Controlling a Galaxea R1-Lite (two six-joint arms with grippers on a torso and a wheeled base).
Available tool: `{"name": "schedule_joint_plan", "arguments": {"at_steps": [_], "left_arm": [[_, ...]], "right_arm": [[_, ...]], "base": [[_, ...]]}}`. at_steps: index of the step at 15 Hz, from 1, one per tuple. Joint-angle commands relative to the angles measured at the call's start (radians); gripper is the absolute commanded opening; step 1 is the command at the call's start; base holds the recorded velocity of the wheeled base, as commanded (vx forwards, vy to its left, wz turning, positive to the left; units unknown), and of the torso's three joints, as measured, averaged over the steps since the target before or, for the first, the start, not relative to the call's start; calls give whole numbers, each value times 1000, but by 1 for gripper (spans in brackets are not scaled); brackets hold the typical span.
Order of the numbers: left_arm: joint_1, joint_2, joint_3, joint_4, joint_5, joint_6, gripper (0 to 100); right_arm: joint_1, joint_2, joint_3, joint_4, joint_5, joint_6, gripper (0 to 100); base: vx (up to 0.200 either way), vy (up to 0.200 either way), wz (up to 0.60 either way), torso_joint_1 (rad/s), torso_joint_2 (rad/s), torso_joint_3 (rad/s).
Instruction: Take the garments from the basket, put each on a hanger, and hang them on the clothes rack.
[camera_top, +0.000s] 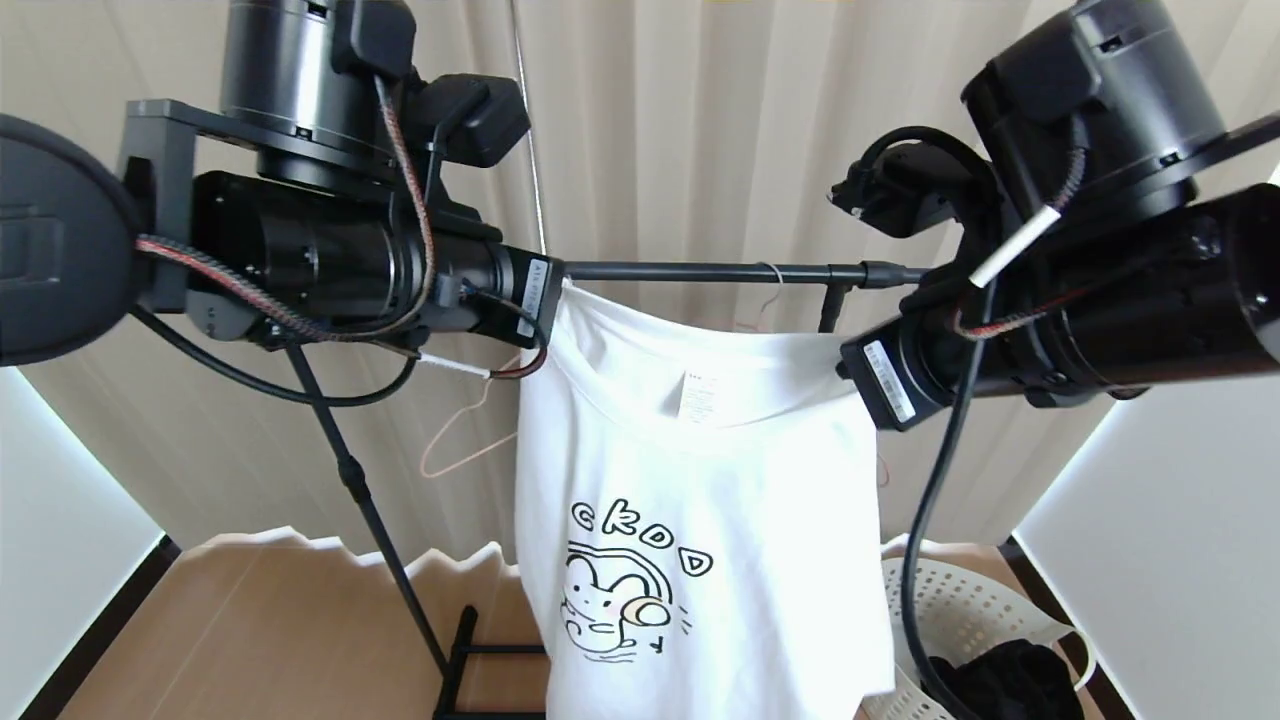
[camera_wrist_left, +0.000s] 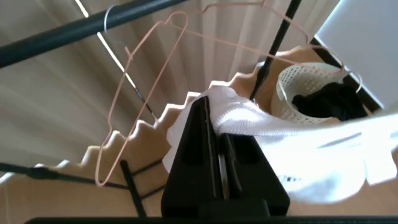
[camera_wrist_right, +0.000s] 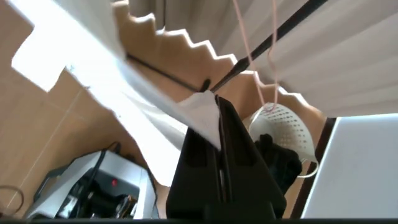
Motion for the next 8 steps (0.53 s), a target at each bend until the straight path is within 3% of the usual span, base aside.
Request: {"name": "schedule_joint_plan", "arguments": {"at_steps": [1, 4, 5, 8], "left_arm": [[-29, -105, 69, 53, 21, 3, 0], [-126, -162, 228, 85, 26, 3, 0], [-175, -163, 266, 85, 24, -22, 0], [-334, -94, 270, 39, 21, -246, 0]], "right_arm": [[-39, 147, -148, -26, -29, -9, 0], [-33, 311, -376, -39, -26, 17, 0], [-30, 343, -379, -71, -23, 26, 0], [15, 380, -379, -214, -19, 31, 0]], "base": [[0, 0, 0, 0, 0, 0], [0, 0, 0, 0, 0, 0], [0, 0, 0, 0, 0, 0], [0, 0, 0, 0, 0, 0]]}}
